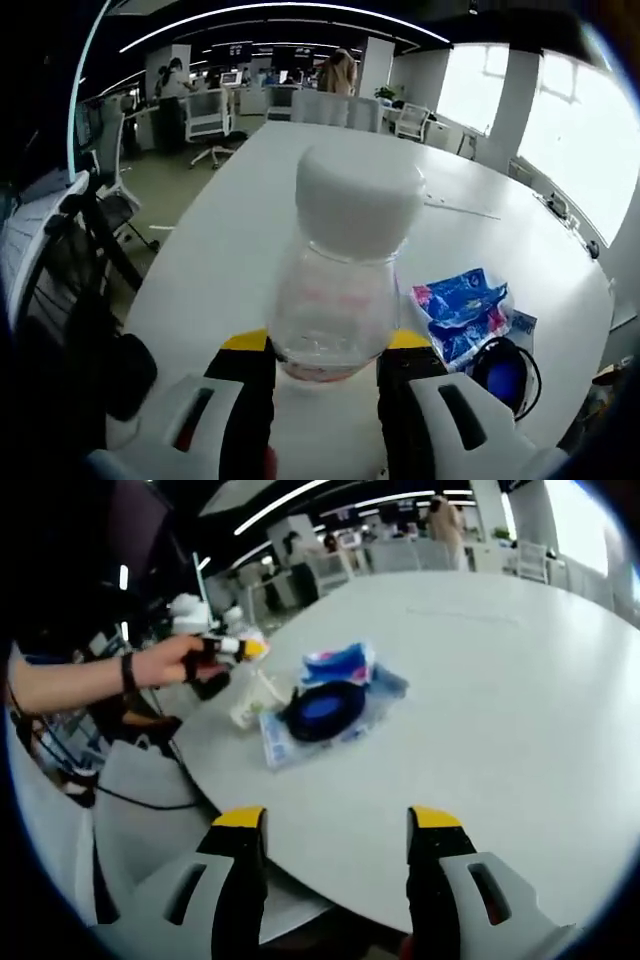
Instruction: Arrange the tabletop items into an orderly group along one side of the table until the central work area is clear of visible clutter.
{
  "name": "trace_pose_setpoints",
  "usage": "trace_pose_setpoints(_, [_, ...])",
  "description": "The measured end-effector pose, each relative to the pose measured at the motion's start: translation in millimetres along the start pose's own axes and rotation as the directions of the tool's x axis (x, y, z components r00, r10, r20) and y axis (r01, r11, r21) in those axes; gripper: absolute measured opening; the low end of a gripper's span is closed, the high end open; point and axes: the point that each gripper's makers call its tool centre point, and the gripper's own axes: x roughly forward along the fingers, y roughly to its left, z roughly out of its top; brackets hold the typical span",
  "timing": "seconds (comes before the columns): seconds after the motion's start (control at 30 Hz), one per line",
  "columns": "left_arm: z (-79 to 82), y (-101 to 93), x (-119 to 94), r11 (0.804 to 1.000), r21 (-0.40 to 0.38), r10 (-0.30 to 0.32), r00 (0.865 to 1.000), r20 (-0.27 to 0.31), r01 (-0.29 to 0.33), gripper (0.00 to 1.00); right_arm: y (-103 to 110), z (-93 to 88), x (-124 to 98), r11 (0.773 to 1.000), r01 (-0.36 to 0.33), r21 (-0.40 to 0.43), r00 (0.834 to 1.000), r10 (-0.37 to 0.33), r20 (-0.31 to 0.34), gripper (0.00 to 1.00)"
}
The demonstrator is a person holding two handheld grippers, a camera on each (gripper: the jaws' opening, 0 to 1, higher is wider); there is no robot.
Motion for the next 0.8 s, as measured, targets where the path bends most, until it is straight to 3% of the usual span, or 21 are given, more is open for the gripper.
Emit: trace_pose_setpoints(0.8, [9.2, -3.0, 12, 1.0, 0.015, -0.022, 1.0, -0.003, 0.022, 0.39, 0, -3.2, 0, 1.0, 0.003, 0.01, 1.0, -0.003, -0.011, 0.54])
